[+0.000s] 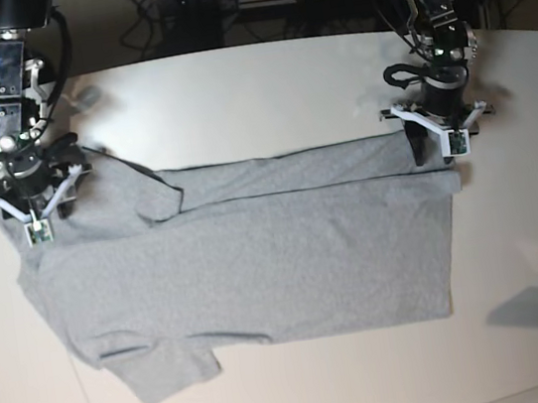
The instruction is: Fold the T-shirt properly
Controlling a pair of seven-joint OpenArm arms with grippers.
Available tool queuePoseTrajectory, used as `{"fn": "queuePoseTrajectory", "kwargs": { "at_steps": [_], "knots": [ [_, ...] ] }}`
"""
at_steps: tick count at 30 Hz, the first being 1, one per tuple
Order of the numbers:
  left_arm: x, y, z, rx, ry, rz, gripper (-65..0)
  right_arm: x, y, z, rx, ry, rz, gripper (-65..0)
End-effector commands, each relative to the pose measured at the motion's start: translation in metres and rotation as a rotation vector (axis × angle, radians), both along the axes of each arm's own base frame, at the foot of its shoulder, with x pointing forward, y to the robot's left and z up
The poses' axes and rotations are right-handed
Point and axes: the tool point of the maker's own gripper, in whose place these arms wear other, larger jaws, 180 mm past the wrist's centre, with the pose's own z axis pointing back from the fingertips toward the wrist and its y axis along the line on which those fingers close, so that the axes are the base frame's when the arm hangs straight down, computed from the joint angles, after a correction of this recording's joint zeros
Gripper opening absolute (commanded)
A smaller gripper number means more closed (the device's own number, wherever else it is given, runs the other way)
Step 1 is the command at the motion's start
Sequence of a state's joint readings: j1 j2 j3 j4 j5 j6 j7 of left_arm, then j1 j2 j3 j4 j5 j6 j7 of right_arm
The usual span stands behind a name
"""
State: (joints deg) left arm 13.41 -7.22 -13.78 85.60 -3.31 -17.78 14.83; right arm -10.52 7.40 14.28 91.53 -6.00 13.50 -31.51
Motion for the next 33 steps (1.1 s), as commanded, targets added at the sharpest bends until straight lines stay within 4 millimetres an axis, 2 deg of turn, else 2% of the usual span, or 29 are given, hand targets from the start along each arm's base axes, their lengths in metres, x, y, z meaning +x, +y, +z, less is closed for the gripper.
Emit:
{"fn": "queuePoseTrajectory", "kwargs": {
  "at_steps": [1,7,11,16,22,25,33],
  "knots": [
    [-0.016,0.008,-0.014,0.044,0.096,0.008,-37.8,-0.010,-0.007,-0.003,-0.031,0.046,-0.005,-36.4],
    [-0.032,0.005,-0.006,0.068,0.095,-0.011,-37.8,-0.028,-0.005,0.010,-0.055,0.031,0.009,-36.4],
    [-0.040,0.002,0.001,0.081,0.091,-0.023,-37.8,-0.040,-0.004,0.004,-0.056,0.054,0.009,-36.4],
    [-0.060,0.001,-0.004,0.086,0.127,-0.030,-37.8,-0.052,-0.004,-0.002,-0.055,0.081,0.009,-36.4],
    [-0.081,0.027,-0.005,0.110,0.156,0.032,-37.8,-0.069,-0.024,-0.004,-0.068,0.103,-0.046,-36.4],
    [-0.089,0.036,-0.001,0.126,0.160,0.050,-37.8,-0.071,-0.026,-0.002,-0.074,0.101,-0.047,-36.4],
    [-0.087,0.028,0.025,0.158,0.108,0.023,-37.8,-0.075,-0.017,0.021,-0.083,0.063,-0.048,-36.4]
  ]
}}
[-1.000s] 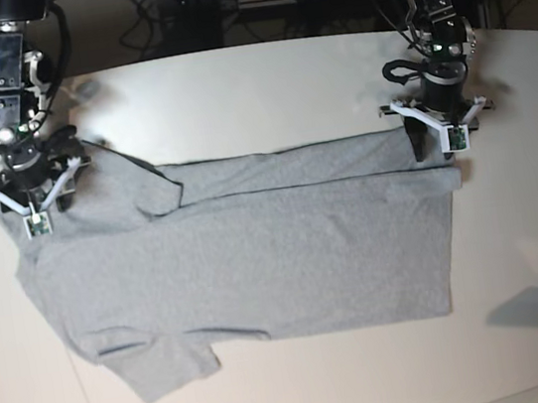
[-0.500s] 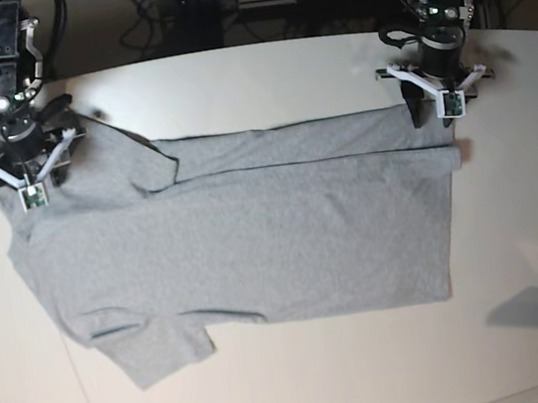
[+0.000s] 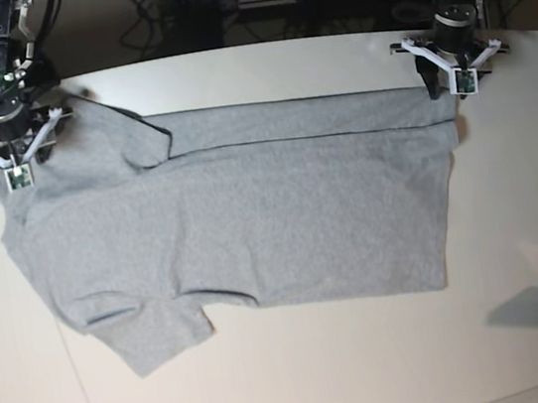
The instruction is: Fold the T-shirt properly
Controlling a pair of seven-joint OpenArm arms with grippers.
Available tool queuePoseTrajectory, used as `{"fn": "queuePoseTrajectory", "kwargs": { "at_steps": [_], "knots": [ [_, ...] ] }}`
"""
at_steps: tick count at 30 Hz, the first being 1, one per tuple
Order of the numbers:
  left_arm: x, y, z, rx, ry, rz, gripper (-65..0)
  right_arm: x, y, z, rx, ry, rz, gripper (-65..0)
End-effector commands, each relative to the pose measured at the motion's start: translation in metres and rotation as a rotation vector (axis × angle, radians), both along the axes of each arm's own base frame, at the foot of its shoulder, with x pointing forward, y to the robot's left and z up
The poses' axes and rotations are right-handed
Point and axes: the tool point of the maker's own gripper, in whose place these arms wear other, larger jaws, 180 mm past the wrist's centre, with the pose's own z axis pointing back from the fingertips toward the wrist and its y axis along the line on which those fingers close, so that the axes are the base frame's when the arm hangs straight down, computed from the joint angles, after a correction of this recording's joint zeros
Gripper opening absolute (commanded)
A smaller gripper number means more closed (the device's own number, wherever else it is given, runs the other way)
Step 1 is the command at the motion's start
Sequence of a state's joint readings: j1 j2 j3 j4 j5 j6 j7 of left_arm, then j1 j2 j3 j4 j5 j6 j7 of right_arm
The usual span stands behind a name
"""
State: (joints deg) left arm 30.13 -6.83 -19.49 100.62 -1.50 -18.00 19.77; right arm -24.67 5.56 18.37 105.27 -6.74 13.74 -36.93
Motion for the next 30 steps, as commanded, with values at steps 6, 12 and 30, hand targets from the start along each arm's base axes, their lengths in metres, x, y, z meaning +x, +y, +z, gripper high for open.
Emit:
{"fn": "queuePoseTrajectory", "kwargs": {
  "at_steps": [6,12,30],
  "knots": [
    [-0.001,-0.011,0.021,0.003,-0.057,-0.003,-37.8,0.006,-0.002,0.014,-0.021,-0.035,0.003,-36.4],
    [0.003,-0.019,0.046,0.023,-0.112,-0.027,-37.8,0.013,-0.002,0.031,-0.036,-0.080,0.012,-36.4],
    [0.018,-0.028,0.064,0.031,-0.147,-0.032,-37.8,-0.034,0.037,0.015,0.215,0.023,-0.025,-36.6]
  ]
}}
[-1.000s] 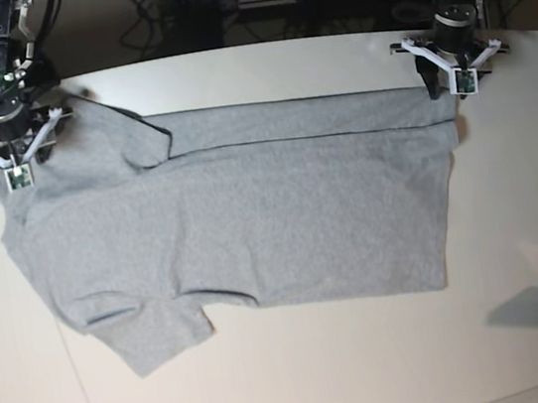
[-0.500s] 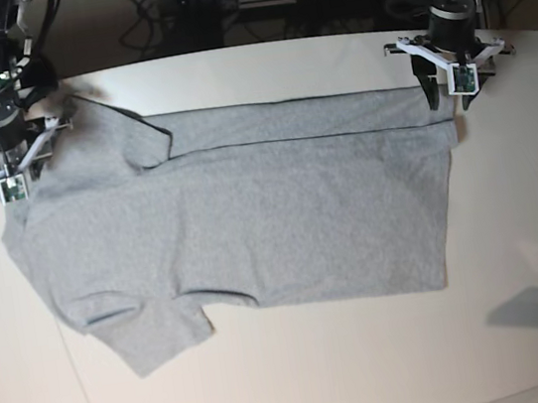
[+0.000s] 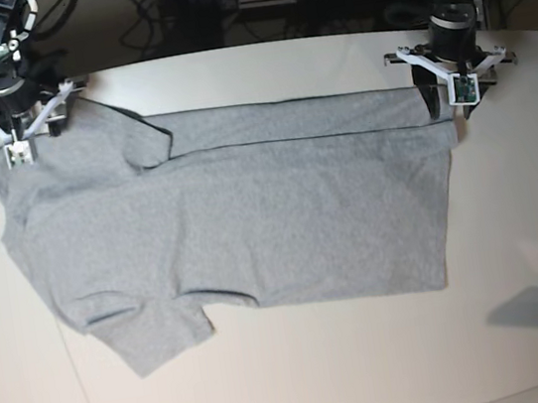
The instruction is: Fold the T-shirt properly
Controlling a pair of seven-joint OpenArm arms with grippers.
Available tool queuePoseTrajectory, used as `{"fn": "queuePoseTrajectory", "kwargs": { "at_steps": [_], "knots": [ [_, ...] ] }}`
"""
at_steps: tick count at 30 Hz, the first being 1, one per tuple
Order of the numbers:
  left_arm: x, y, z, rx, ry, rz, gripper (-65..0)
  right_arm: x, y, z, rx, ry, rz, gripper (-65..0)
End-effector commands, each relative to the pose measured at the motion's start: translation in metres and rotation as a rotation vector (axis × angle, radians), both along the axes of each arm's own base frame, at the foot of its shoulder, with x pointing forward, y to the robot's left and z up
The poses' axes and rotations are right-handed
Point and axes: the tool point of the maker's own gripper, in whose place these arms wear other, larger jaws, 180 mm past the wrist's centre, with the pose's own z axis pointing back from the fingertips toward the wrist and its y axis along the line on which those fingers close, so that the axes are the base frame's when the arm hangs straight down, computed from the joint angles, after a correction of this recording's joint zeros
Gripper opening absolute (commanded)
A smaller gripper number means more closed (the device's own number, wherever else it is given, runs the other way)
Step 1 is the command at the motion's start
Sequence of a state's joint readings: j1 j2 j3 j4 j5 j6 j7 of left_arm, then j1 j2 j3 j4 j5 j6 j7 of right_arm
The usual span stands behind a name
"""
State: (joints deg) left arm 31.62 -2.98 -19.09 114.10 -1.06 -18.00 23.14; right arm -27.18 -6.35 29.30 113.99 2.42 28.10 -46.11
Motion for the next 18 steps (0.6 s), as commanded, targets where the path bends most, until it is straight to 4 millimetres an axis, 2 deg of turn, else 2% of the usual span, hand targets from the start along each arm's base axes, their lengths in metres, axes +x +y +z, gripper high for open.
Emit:
{"fn": "queuePoseTrajectory", "kwargs": {
  "at_steps": [1,8,18],
  "knots": [
    [0.003,0.001,0.007,0.007,-0.028,-0.002,-37.8,-0.001,-0.004,0.007,0.019,-0.024,-0.014,-36.6],
    [0.008,0.003,0.007,0.006,-0.036,0.000,-37.8,-0.029,-0.023,0.007,0.178,0.040,-0.145,-36.6],
    [0.009,0.004,0.006,0.001,-0.037,0.002,-37.8,-0.041,-0.007,0.020,0.437,0.061,-0.151,-36.6]
  ]
}}
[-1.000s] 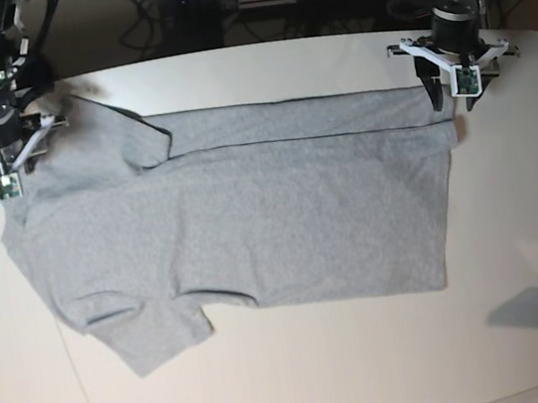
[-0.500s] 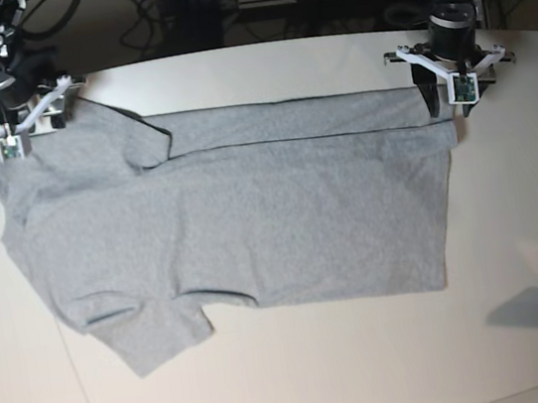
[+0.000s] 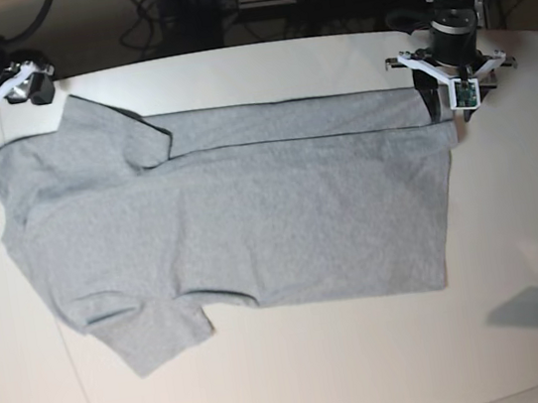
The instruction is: Fold the T-shirt properly
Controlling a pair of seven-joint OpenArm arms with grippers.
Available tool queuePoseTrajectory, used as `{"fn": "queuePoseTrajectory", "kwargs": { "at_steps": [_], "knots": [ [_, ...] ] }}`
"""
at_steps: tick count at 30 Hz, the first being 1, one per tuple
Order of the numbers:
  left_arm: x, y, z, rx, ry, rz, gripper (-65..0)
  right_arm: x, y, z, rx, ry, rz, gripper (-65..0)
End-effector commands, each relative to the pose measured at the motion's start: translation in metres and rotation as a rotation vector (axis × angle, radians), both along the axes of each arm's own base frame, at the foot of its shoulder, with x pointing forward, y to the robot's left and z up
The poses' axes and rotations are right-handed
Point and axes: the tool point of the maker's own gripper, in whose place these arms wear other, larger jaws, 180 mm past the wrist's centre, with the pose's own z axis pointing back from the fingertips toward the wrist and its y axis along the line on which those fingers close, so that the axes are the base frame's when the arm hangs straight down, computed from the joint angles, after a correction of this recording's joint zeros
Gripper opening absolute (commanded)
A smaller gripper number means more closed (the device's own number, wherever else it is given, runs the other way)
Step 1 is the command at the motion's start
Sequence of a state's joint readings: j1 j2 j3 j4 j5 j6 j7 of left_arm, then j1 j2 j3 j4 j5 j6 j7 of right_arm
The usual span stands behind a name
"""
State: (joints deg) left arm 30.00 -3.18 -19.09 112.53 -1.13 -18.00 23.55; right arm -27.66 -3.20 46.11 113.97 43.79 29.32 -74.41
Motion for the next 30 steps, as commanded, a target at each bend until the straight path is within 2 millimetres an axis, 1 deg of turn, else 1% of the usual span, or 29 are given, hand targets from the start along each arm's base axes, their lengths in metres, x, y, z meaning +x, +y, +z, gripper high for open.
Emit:
{"fn": "queuePoseTrajectory", "kwargs": {
  "at_steps": [1,4,9,12,16,18,19,21,24,30],
  "knots": [
    [0.004,0.001,0.010,0.009,-0.039,-0.007,-37.8,0.005,-0.003,0.006,-0.010,-0.030,-0.001,-36.6],
    [0.003,0.001,0.010,0.010,-0.038,-0.008,-37.8,0.005,-0.001,0.002,0.006,-0.024,-0.004,-36.6],
    [0.003,0.001,0.010,0.010,-0.038,-0.008,-37.8,0.008,0.000,0.002,0.013,-0.026,0.001,-36.4],
    [0.003,0.001,0.010,0.010,-0.038,-0.008,-37.8,0.004,0.003,-0.007,0.038,-0.008,0.007,-35.5],
    [0.003,0.002,0.010,0.015,-0.035,-0.007,-37.8,0.002,0.022,-0.017,0.061,0.017,0.130,-29.0],
    [0.003,0.002,0.010,0.015,-0.035,-0.007,-37.8,0.003,0.025,-0.018,0.068,0.010,0.133,-25.5],
    [0.003,0.003,0.010,0.016,-0.036,-0.004,-37.8,0.004,0.025,-0.018,0.069,0.010,0.135,-25.0],
    [0.002,0.004,0.009,0.014,-0.034,-0.001,-37.8,0.004,0.027,-0.018,0.073,0.008,0.137,-25.0],
    [0.000,0.006,0.002,0.008,-0.017,0.007,-37.8,0.008,0.027,-0.017,0.073,-0.001,0.138,-25.0],
    [-0.005,0.008,-0.010,-0.007,0.011,0.016,-37.8,0.010,0.029,-0.016,0.075,-0.005,0.141,-25.0]
  ]
}}
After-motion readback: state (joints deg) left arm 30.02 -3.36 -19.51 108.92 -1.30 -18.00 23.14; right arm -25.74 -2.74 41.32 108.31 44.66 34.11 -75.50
